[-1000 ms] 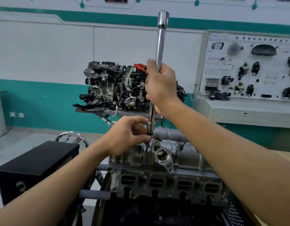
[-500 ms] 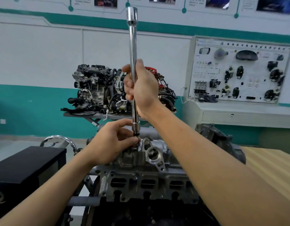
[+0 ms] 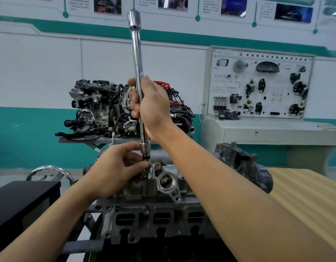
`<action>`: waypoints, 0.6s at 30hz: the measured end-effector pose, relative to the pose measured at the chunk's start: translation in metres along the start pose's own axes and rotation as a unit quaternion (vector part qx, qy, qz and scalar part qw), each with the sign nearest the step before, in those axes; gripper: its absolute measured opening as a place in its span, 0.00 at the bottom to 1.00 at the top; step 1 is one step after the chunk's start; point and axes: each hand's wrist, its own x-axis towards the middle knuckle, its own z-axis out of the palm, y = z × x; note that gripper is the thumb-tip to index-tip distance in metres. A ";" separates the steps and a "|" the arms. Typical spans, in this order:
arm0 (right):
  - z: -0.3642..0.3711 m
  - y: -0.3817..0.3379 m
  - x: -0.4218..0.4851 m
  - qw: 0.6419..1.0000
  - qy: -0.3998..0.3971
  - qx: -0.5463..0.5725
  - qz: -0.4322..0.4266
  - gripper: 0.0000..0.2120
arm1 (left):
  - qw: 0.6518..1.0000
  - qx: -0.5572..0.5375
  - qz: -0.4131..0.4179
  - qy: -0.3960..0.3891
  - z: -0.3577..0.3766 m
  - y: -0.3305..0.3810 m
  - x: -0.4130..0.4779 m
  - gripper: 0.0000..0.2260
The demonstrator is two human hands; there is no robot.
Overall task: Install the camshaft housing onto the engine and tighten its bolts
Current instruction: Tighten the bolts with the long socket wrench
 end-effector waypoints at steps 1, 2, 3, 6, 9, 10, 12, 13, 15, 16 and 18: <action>-0.001 0.000 0.000 1.000 0.003 0.003 0.003 0.18 | 1.000 -0.005 -0.002 0.000 0.000 0.000 0.000 0.11; -0.002 0.001 0.001 1.000 0.005 0.006 0.005 0.18 | 1.000 -0.007 -0.004 0.001 -0.001 -0.001 0.000 0.11; -0.003 0.001 0.001 1.000 0.006 0.009 0.005 0.18 | 1.000 -0.006 -0.003 0.002 -0.001 -0.001 0.000 0.12; -0.005 0.002 0.002 1.000 0.007 0.021 0.007 0.17 | 1.000 -0.003 0.002 0.008 0.000 -0.004 0.001 0.12; -0.008 0.005 0.001 1.000 0.003 0.027 0.001 0.16 | 1.000 -0.003 0.002 0.009 0.000 -0.005 0.002 0.12; -0.009 0.005 0.000 1.000 0.002 0.028 -0.001 0.16 | 1.000 -0.002 0.001 0.006 0.000 -0.005 0.002 0.12; -0.010 0.005 -0.002 1.000 0.002 0.022 -0.005 0.15 | 1.000 0.005 -0.001 -0.003 0.000 -0.003 0.002 0.11; -0.011 0.005 -0.002 1.000 0.003 0.015 -0.009 0.15 | 1.000 0.011 -0.002 -0.009 0.000 -0.003 0.001 0.11; -0.014 0.003 -0.003 1.000 0.002 0.002 -0.016 0.14 | 1.000 0.020 -0.005 -0.019 -0.001 -0.003 0.001 0.10; -0.017 0.001 -0.003 1.000 0.000 -0.009 -0.018 0.13 | 1.000 0.015 -0.009 -0.023 -0.001 -0.001 0.001 0.10; -0.022 -0.005 -0.003 0.999 -0.009 -0.035 -0.014 0.09 | 0.999 -0.021 -0.021 -0.024 -0.002 0.003 0.001 0.10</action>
